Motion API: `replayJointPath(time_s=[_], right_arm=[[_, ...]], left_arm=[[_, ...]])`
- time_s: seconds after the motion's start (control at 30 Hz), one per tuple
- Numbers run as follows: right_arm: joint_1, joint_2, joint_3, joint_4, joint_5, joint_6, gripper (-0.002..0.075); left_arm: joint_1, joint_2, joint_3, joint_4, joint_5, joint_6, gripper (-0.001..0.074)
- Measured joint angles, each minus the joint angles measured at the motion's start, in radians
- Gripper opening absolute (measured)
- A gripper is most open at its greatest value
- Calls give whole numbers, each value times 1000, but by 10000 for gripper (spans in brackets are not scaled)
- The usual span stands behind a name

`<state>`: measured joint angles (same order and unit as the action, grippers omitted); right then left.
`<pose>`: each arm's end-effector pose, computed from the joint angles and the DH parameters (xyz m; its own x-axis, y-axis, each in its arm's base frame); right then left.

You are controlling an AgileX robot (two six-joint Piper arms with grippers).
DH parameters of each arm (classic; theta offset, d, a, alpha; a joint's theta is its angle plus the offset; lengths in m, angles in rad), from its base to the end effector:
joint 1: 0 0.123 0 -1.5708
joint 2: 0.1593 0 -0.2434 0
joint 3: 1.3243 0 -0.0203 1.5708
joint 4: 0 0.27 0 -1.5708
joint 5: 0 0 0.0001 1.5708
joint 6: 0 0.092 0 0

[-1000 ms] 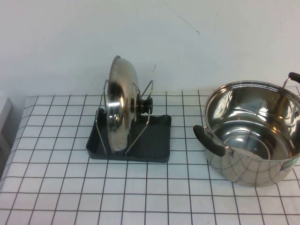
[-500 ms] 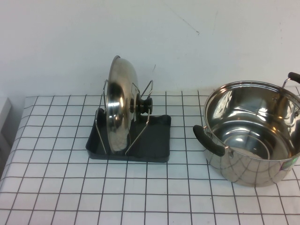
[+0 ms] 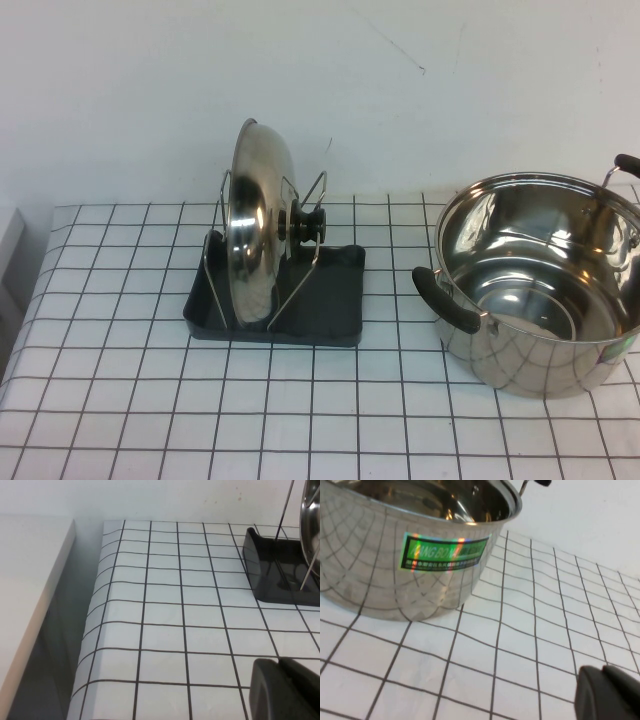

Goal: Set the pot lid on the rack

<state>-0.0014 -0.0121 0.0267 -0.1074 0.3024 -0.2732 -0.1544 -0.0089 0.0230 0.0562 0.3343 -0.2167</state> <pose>0.1166 -0.0031 0.1776 -0.2223 -0.3665 -0.9035 -0.0528 0.9298 -0.3642 0.1149 -0.0162 0.1756 -0.2735 -0.1222 -0.9541 0.0929 0.9839 -0.1527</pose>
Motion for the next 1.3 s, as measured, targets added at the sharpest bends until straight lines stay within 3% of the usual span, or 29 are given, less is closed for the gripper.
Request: replayJointPath(time_s=[0.3, 0.73, 1.3], right_arm=[[-2, 0, 0, 14, 28, 0, -3], [-56, 0, 0, 225, 55, 0, -3], [-63, 0, 0, 49, 53, 107, -3]], left_arm=[[0, 0, 0, 0, 0, 0, -1], [0, 0, 0, 0, 0, 0, -2], [0, 0, 0, 0, 0, -4, -2]])
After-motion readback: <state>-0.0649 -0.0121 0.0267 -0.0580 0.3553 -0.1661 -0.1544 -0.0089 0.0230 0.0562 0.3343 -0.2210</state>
